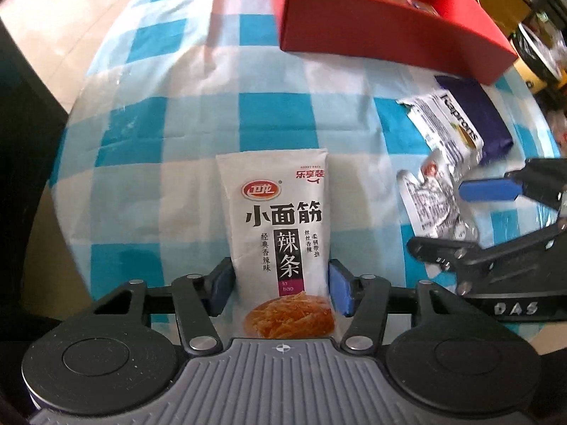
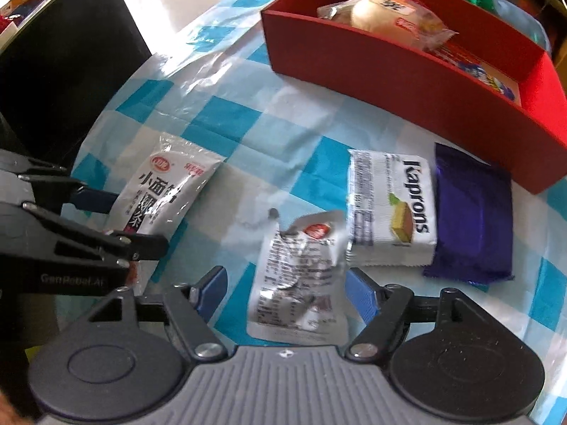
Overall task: Organize snacks
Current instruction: 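Move the left tool to the white noodle-strip bag while the right approaches the silver sachet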
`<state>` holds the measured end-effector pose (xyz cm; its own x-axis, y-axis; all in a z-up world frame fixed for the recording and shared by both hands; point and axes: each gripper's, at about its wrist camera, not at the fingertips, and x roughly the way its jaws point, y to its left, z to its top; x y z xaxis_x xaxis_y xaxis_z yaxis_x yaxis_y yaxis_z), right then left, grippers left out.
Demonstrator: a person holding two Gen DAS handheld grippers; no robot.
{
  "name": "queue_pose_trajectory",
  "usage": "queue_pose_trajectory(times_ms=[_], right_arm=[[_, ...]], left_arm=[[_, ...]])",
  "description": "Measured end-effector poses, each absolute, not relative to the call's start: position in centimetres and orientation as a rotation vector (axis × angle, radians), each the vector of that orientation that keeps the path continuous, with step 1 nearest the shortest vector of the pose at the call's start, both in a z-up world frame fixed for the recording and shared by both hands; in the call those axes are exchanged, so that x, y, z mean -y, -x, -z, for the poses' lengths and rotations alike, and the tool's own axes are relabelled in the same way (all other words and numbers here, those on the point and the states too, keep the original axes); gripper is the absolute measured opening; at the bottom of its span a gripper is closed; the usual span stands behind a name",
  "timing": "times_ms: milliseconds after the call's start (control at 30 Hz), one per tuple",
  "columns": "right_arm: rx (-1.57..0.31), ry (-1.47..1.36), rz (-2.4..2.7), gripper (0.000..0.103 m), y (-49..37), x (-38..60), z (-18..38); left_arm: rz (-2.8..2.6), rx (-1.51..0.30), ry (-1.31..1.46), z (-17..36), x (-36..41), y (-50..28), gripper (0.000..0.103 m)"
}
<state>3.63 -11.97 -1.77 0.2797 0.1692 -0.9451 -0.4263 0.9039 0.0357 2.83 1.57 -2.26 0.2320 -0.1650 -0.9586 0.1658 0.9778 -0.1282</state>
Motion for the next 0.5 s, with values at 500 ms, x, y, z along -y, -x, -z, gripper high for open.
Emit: queue_pose_trajectory(times_ms=[500], right_arm=[[-1.185, 0.352, -0.322, 0.060, -2.4, 11.7, 3.3]], left_arm=[[0.229, -1.320, -0.078, 3.0, -0.9, -3.2, 0.078]])
